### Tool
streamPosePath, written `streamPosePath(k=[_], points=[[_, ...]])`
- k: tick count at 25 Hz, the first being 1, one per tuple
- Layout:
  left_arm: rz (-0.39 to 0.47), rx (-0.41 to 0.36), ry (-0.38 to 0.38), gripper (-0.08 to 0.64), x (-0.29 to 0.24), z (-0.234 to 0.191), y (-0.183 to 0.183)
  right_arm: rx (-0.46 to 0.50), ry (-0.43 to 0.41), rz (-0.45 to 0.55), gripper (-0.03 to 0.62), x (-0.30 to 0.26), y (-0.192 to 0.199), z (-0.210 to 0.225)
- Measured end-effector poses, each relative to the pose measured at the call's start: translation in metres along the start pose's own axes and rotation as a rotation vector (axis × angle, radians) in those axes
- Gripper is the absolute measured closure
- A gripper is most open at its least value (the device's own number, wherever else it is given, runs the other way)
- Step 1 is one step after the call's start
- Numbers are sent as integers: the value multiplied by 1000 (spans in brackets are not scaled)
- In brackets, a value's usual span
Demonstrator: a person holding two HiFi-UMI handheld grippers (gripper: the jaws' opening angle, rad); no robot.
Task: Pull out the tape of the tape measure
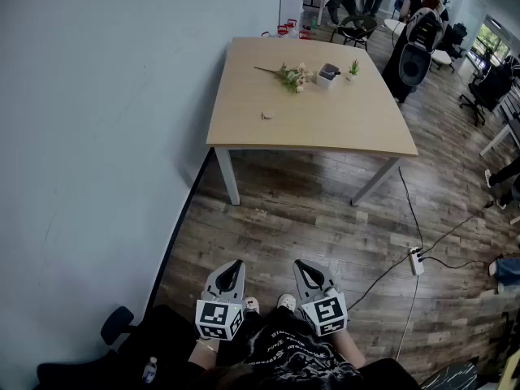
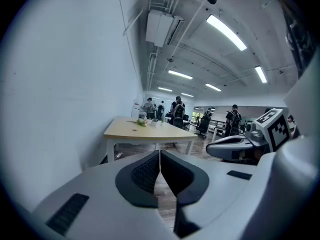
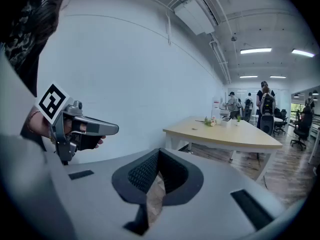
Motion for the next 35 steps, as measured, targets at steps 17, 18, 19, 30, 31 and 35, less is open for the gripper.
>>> streamPosePath(k=[17, 18, 19, 30, 31, 35], points=[[-26, 2, 86, 493, -13, 6, 3, -48, 6, 21, 576, -3, 2, 14], [-40, 8, 108, 418, -16, 8, 5, -53, -1, 19, 514, -3, 2, 17], [-50, 13, 123, 372, -19, 10, 7, -56, -8, 16, 422, -3, 2, 19], [-59, 50, 126, 316, -54, 35, 0, -71, -21, -19, 286, 1, 5, 74], [-65, 54, 114, 316, -57, 38, 1, -69, -24, -18, 287, 3, 5, 80], [-54, 88, 80, 316, -71, 53, 3, -53, -35, -7, 287, 6, 10, 102]])
Point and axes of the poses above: the fingertips, and each gripper's own axes: x backward along the fingers, z to its right, y out of its underside, the point moved 8 cm from there along x, backward along the fingers, and after that the axes turned 6 degrees about -x, right-handed, at the moved point
